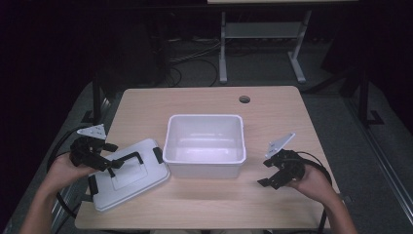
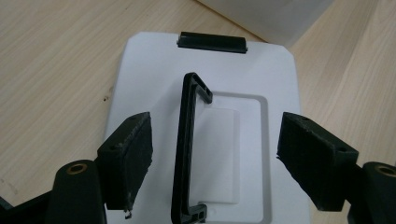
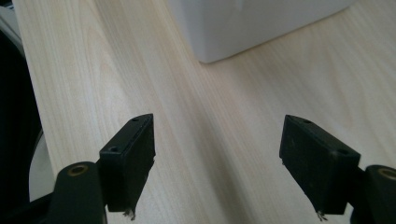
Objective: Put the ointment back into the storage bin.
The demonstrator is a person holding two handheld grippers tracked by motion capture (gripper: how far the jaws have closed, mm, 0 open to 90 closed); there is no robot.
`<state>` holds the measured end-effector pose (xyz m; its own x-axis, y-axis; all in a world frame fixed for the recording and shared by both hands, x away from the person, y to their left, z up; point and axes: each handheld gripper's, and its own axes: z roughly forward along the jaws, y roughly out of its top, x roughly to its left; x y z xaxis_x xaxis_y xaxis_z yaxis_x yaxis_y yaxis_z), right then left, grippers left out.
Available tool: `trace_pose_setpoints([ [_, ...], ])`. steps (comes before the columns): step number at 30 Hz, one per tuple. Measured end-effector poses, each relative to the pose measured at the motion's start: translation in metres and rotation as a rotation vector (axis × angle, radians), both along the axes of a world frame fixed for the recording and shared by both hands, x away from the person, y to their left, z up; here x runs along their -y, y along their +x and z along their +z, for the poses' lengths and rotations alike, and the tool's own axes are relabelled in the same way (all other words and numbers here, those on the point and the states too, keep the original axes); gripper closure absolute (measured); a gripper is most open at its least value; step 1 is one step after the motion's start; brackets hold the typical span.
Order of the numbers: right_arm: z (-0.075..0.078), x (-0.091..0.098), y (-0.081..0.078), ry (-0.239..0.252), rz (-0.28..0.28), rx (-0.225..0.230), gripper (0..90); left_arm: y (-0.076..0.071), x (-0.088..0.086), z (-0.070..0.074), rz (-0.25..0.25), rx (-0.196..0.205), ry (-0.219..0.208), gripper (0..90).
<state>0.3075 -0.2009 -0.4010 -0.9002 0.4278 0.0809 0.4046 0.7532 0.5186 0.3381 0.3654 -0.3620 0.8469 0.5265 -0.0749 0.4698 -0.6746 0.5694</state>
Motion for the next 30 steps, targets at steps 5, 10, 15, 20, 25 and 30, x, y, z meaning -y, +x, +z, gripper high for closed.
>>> trace_pose_setpoints([
  [5, -0.008, 0.004, -0.005, 0.019, -0.012, 0.007, 26.1, 0.001, 0.000, -0.002, 0.000, -0.006, 0.001, 25.9],
  [10, -0.014, 0.005, -0.009, 0.027, -0.021, 0.008, 26.1, 0.002, -0.001, -0.006, 0.001, -0.014, 0.003, 26.0],
  [15, -0.020, 0.005, -0.013, 0.026, -0.026, 0.006, 26.1, 0.003, -0.001, -0.011, 0.003, -0.027, 0.013, 26.2],
  [20, -0.025, 0.003, -0.018, 0.028, -0.034, 0.008, 26.1, 0.006, -0.003, -0.016, 0.001, -0.037, 0.022, 29.2],
  [25, -0.030, 0.003, -0.020, 0.028, -0.026, 0.011, 26.1, 0.009, -0.004, -0.022, 0.003, -0.051, 0.023, 36.3],
  [30, -0.035, 0.005, -0.022, 0.039, -0.036, 0.003, 25.7, 0.013, -0.001, -0.027, -0.008, -0.067, 0.065, 44.6],
])
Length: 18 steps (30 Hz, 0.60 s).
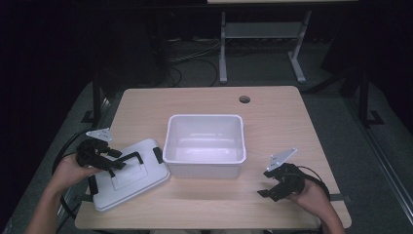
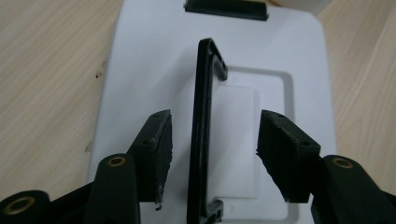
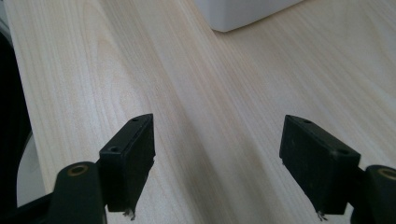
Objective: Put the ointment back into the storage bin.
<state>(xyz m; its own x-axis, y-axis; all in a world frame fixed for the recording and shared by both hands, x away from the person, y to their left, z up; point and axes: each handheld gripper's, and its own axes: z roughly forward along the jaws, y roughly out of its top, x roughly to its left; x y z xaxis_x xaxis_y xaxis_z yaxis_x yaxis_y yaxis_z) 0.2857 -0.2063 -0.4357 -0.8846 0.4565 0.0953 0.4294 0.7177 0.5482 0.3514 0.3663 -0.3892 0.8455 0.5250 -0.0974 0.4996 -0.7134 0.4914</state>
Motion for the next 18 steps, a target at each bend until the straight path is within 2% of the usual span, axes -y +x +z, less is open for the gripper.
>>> trace_pose_setpoints([
  [12, -0.002, 0.002, -0.004, -0.006, -0.009, 0.004, 25.7, 0.007, 0.010, -0.002, -0.040, -0.019, 0.061, 58.3],
  [18, -0.003, 0.003, -0.005, -0.010, -0.008, 0.009, 25.7, 0.009, 0.011, -0.003, -0.039, -0.032, 0.069, 63.9],
])
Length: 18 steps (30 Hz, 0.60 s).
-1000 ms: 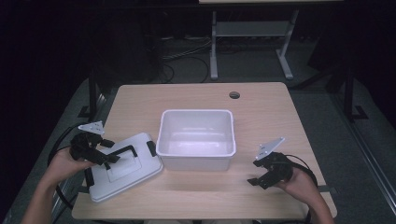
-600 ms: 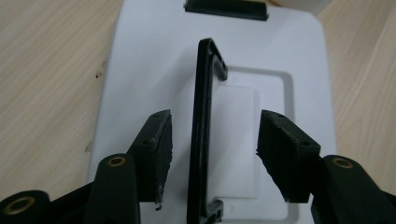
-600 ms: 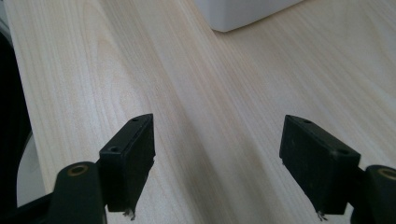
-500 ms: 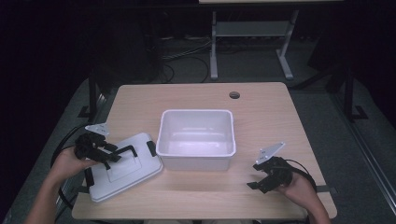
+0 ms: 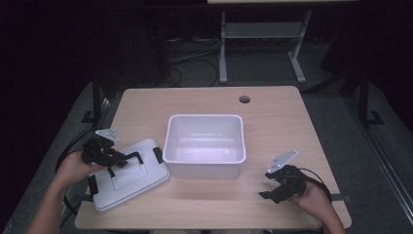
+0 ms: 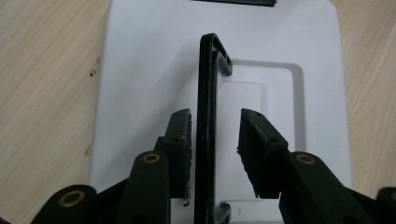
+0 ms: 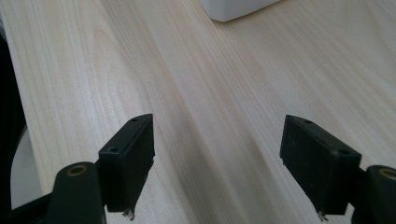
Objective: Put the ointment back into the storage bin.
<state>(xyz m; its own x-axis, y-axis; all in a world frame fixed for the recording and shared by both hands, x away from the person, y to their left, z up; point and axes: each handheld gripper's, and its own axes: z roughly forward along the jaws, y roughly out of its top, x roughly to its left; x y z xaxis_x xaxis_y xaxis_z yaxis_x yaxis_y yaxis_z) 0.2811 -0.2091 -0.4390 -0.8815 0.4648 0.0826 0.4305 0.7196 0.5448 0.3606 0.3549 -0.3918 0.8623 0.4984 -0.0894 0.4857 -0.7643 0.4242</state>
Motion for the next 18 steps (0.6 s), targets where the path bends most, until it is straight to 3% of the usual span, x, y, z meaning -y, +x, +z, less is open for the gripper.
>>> trace_pose_setpoints([
  [18, -0.0001, -0.0028, -0.0010, -0.016, 0.013, 0.007, 25.7, 0.0009, 0.0044, 0.0026, -0.026, -0.008, 0.033, 74.5],
])
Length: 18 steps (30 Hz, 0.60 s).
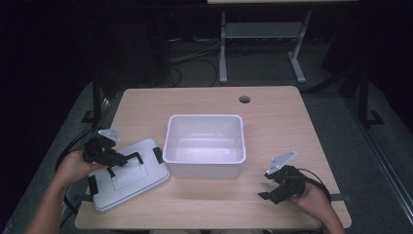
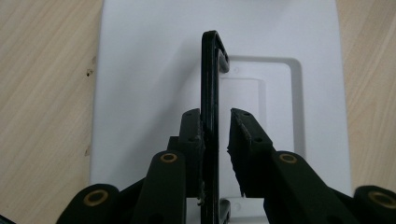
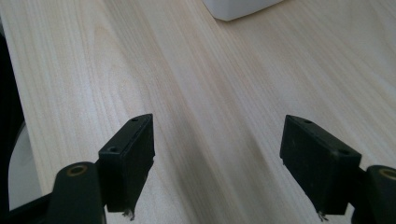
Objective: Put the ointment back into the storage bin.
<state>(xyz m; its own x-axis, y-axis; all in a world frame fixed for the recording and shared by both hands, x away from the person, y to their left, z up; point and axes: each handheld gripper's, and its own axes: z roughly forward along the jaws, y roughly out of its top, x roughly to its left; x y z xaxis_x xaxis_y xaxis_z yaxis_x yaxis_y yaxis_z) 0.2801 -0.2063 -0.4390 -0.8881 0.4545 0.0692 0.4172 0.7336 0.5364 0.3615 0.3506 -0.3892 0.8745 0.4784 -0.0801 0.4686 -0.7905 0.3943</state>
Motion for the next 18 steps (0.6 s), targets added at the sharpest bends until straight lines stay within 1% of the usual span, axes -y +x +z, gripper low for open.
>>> trace_pose_setpoints([
  [7, 0.0014, -0.0003, 0.0001, -0.001, 0.010, 0.013, 25.7, 0.0005, 0.0013, 0.0003, -0.012, -0.005, 0.007, 77.7],
  [16, 0.0026, 0.0004, -0.0006, 0.004, 0.007, 0.016, 25.7, 0.0003, 0.0024, -0.0018, -0.027, -0.012, 0.012, 81.7],
  [18, 0.0032, 0.0005, -0.0012, 0.010, 0.001, 0.010, 25.7, 0.0006, 0.0026, -0.0015, -0.028, -0.014, 0.014, 82.0],
])
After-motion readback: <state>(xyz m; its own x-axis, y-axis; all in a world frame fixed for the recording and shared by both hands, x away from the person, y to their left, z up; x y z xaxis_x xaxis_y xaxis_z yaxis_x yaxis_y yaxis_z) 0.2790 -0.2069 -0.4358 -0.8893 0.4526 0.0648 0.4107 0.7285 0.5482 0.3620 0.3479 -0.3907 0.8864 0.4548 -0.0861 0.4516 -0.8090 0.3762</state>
